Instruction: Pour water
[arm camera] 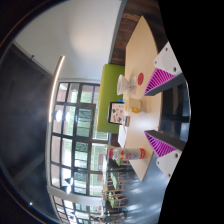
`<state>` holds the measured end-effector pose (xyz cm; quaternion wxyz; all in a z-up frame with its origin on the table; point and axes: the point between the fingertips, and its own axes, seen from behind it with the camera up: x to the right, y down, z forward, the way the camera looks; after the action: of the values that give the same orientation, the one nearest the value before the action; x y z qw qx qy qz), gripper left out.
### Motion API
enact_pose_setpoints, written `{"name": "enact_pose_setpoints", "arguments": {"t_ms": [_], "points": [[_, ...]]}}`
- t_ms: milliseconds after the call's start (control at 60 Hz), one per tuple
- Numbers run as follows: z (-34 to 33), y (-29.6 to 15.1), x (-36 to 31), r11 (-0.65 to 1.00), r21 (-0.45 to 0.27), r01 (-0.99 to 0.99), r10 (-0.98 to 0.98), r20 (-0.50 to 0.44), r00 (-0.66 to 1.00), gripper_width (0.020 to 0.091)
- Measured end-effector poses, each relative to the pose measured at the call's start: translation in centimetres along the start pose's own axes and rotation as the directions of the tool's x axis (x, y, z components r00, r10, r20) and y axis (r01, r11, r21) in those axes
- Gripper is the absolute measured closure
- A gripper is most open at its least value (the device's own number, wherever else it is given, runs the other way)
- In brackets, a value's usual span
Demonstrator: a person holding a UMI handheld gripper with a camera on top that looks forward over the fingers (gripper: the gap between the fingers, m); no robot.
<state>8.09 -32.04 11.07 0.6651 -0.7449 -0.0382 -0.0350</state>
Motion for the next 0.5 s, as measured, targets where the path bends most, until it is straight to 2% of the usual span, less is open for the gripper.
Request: {"name": "enact_pose_setpoints", "arguments": {"t_ms": [217,333,483,500], "points": [[-0.2,0.1,-0.6,1.0,-0.002,0.0,0.0,0.028,1.0,0.0309],[-0.5,0.4,-1.7,0.999,-0.033,0.001,0.002,0.077,0.997,0.0311],[-0.3,-1.0,-4.3,0.999,-0.023,-0.049,0.052,0.132,0.99,0.031],[0.9,0.0,-5.1,0.998,-0.015,-0.055,0.056,0.14,0.989,0.0311]]}}
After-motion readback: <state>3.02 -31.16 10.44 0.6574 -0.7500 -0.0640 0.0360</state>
